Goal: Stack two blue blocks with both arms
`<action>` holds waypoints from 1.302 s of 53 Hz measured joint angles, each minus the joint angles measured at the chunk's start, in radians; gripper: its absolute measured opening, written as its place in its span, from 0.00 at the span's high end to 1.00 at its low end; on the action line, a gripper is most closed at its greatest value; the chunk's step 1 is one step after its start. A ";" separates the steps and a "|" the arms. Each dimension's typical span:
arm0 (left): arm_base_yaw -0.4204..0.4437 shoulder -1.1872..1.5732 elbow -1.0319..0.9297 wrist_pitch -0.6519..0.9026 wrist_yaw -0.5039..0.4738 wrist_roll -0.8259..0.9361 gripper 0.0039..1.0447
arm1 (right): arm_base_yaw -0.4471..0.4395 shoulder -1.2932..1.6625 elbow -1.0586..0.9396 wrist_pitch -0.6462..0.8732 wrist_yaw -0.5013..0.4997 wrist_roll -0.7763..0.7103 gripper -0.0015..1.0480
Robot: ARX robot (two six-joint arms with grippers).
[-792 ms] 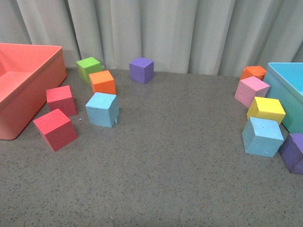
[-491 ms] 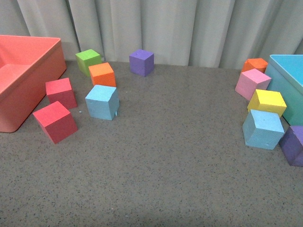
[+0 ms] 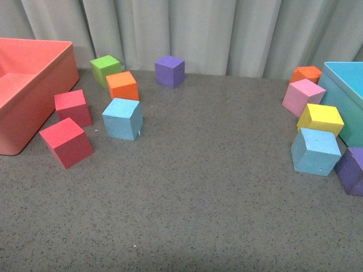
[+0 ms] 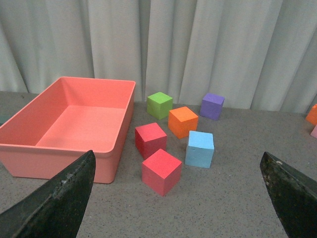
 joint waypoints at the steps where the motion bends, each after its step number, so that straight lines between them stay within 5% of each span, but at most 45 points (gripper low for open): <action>1: 0.000 0.000 0.000 0.000 0.000 0.000 0.06 | 0.000 0.000 0.000 0.000 0.000 0.000 0.09; 7: 0.000 0.000 0.000 0.000 0.000 0.000 0.06 | 0.000 0.000 0.000 0.000 0.002 0.000 0.09; 11: 0.000 0.000 0.000 0.000 0.000 0.000 0.06 | 0.079 0.085 0.037 -0.069 0.268 -0.051 0.09; 14: 0.000 -0.001 0.000 0.000 0.000 0.000 0.06 | 0.087 0.203 0.058 -0.047 0.356 -0.047 0.09; 26: 0.000 0.000 0.000 0.000 0.000 0.000 0.06 | 0.051 0.742 0.150 0.325 0.233 -0.002 0.09; 33: 0.000 0.000 0.000 0.000 0.000 0.000 0.06 | 0.051 1.079 0.309 0.406 0.188 0.037 0.09; 54: 0.000 0.000 0.000 0.000 0.000 0.000 0.06 | 0.097 1.709 0.856 0.114 0.132 0.155 0.09; 69: 0.000 0.000 0.000 0.000 0.000 0.000 0.06 | 0.105 1.920 1.029 -0.044 0.106 0.233 0.09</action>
